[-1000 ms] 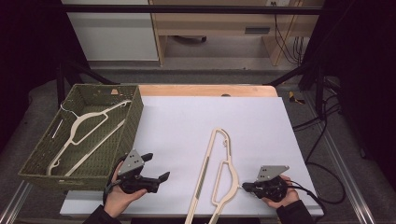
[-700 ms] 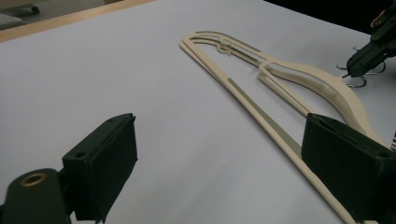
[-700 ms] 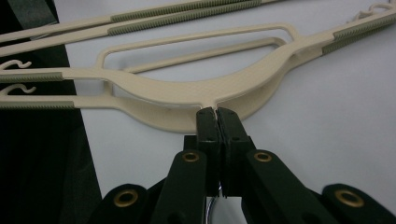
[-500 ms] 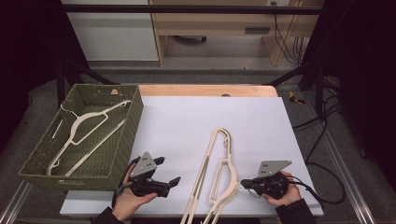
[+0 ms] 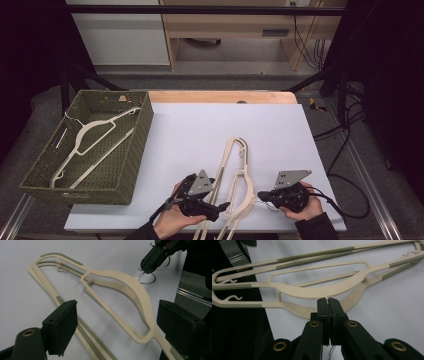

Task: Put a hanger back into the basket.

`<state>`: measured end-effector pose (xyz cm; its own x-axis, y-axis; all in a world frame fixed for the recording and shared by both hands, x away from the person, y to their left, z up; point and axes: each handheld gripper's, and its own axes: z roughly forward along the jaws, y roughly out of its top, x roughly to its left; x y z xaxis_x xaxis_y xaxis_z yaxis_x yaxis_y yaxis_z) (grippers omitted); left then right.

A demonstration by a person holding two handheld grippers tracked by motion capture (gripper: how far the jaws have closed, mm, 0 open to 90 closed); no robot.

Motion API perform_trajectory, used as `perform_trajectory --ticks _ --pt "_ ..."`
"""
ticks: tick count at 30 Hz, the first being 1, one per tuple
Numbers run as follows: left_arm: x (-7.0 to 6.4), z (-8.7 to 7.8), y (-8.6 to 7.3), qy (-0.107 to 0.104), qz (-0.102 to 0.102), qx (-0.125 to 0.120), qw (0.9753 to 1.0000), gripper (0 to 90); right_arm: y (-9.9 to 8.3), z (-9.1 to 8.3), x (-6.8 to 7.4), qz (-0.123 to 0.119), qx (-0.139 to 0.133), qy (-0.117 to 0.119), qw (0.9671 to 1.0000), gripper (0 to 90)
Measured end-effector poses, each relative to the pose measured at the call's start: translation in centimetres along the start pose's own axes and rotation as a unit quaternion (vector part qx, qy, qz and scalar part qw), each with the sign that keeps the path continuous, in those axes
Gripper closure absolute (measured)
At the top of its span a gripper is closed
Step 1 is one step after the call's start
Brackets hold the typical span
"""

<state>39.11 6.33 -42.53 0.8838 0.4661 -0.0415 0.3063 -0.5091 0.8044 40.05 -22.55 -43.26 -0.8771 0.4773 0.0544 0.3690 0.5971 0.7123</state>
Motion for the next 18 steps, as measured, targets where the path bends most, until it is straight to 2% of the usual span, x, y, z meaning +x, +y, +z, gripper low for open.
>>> perform_trajectory --ticks 1,7,10,12,18 --pt "-0.2 0.4 0.2 -0.004 0.0 0.004 1.0 19.1 0.1 0.0 0.1 0.006 0.002 -0.003 1.0 89.3" --pt "-1.4 2.9 1.1 -0.02 0.005 0.036 0.9991 28.6 0.2 -0.1 0.1 0.001 0.003 -0.002 1.0 89.3" --pt "-1.7 4.2 1.3 -0.021 0.012 0.053 0.9983 31.8 0.3 -0.1 0.2 0.007 0.003 -0.003 1.0 89.3" --pt "-1.8 4.8 1.3 -0.025 0.005 0.057 0.998 33.9 0.3 -0.1 0.2 0.008 0.003 -0.004 1.0 89.3" --pt "-2.5 6.1 1.6 -0.022 0.007 0.079 0.9966 42.2 0.3 -0.1 0.2 0.006 0.004 -0.004 1.0 89.3"
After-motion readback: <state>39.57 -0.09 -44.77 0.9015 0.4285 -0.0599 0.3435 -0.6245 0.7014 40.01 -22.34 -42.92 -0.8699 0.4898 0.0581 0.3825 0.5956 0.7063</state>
